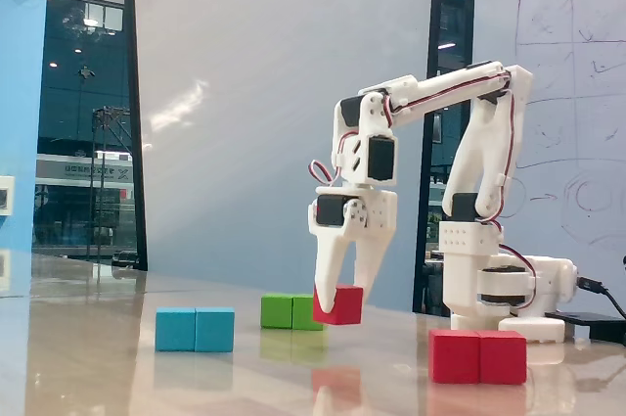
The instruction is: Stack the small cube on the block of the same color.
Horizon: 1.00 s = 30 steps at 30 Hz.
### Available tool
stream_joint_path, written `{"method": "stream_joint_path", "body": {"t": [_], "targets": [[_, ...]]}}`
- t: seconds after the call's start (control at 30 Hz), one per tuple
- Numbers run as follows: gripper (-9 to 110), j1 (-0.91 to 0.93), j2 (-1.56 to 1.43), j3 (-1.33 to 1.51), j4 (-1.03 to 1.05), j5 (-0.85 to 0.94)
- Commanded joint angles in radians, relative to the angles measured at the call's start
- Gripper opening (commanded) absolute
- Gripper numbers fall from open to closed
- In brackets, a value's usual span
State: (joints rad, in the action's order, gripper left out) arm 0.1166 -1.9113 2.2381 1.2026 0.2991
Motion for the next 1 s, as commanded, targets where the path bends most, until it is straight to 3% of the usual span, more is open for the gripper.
{"method": "stream_joint_path", "body": {"t": [0.0, 0.33, 0.97], "targets": [[9, -0.049, -0.129, -0.020, 0.000, 0.011], [9, -0.425, -0.273, -0.060, 0.011, 0.011], [9, -0.851, -0.249, -0.523, 0.215, 0.009]]}}
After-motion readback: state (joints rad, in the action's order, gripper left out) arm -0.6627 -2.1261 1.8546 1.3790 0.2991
